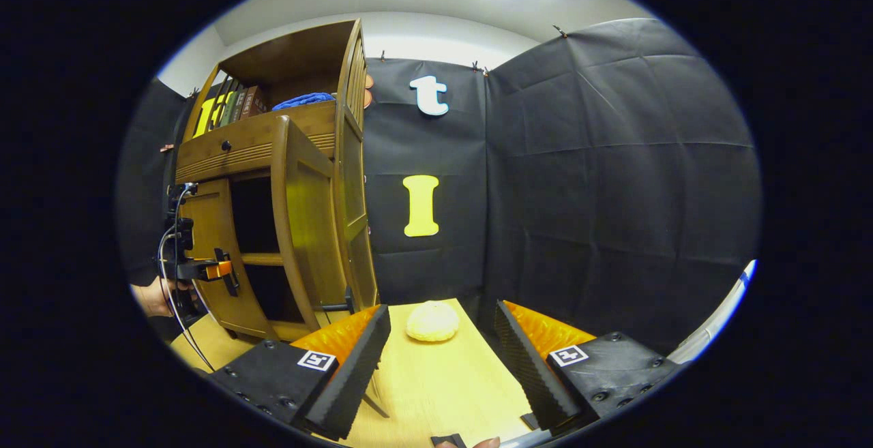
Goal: Open the right door of the double-door shoe cabinet with the right hand, and open the left door with the left hand.
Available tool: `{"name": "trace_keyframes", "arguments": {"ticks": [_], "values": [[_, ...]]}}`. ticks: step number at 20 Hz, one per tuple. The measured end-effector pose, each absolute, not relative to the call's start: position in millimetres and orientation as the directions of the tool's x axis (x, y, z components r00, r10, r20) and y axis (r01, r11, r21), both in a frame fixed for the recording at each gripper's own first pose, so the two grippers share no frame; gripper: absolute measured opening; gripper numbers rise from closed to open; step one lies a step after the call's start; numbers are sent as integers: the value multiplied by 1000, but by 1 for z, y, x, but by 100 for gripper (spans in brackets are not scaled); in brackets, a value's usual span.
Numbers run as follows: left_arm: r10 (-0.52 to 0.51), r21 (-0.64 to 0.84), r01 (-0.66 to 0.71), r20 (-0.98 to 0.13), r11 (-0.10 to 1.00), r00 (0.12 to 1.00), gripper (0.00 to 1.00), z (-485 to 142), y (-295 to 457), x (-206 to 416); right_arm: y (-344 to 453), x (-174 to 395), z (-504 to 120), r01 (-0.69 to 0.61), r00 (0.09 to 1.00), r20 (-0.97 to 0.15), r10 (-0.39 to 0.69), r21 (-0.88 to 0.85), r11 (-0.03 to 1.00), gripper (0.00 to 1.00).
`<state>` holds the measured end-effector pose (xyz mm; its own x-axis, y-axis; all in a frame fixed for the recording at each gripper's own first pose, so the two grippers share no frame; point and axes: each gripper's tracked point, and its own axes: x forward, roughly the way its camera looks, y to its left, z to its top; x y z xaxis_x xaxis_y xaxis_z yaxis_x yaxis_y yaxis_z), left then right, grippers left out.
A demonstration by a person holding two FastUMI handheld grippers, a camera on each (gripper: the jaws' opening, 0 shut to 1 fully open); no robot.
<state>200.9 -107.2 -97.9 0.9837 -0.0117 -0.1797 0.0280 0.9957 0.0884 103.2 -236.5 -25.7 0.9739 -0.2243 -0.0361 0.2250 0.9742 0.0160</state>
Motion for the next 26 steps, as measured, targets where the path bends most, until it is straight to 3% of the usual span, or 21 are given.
{"name": "trace_keyframes", "arguments": {"ticks": [6, 8, 26], "values": [[-20, 94, 39, -191, 995, 981, 38, -105, -109, 210, -243, 98, -22, 245, 969, -33, -244, 29, 969, 98], [-25, 85, 42, -200, 996, 980, 34, -105, -109, 209, -242, 95, -20, 247, 969, -32, -246, 20, 969, 98], [-64, 45, 75, -218, 996, 974, 32, -107, -70, 106, -166, 65, 7, 192, 981, -1, -192, 40, 981, 98]]}}
